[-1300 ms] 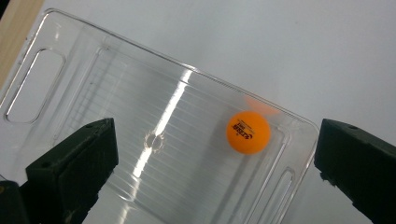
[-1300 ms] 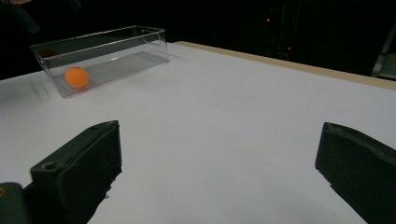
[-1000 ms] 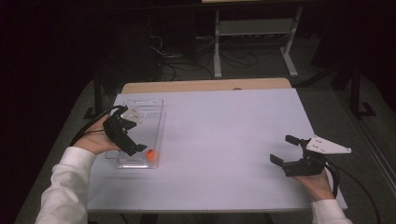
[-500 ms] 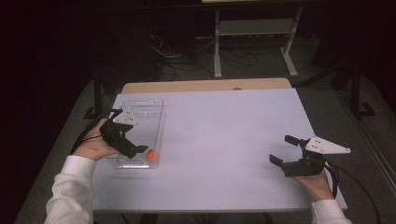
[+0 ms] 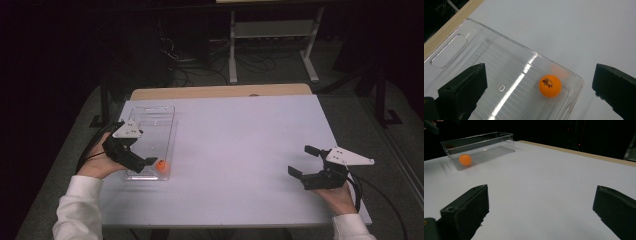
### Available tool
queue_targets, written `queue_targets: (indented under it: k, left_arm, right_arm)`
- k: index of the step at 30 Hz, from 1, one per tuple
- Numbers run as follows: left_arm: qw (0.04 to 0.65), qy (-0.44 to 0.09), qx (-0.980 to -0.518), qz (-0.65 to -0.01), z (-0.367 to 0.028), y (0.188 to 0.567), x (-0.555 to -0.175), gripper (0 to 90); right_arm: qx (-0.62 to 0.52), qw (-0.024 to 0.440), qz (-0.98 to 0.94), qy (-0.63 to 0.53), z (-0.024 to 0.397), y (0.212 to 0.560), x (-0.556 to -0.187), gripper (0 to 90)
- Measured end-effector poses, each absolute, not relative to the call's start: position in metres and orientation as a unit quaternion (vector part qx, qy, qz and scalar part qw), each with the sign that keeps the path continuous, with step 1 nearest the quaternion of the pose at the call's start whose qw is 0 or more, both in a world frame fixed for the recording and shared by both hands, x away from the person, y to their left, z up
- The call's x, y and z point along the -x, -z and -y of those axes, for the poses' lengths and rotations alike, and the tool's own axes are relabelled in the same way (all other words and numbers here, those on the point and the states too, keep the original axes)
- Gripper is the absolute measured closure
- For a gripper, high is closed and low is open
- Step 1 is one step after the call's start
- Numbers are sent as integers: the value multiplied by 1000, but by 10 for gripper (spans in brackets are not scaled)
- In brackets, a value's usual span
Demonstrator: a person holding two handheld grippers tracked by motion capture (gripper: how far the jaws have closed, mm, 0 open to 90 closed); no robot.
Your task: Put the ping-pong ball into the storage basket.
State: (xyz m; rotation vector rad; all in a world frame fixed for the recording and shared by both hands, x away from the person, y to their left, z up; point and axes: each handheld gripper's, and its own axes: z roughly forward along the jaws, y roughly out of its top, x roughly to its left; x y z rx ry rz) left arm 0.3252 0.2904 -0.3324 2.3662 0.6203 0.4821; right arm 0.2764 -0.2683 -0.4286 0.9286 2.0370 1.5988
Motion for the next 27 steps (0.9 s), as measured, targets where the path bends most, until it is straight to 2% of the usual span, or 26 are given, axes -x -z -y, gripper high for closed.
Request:
queue_targets:
  k: [12, 27]
  left_arm:
    - [371, -173, -881, -236, -297, 340, -317, 0]
    - [403, -181, -865, -238, -306, 353, -306, 0]
  right_arm:
    - [-328, 192, -729, -570, 267, 429, -276, 1]
    - [-328, 191, -733, -565, 262, 430, -275, 0]
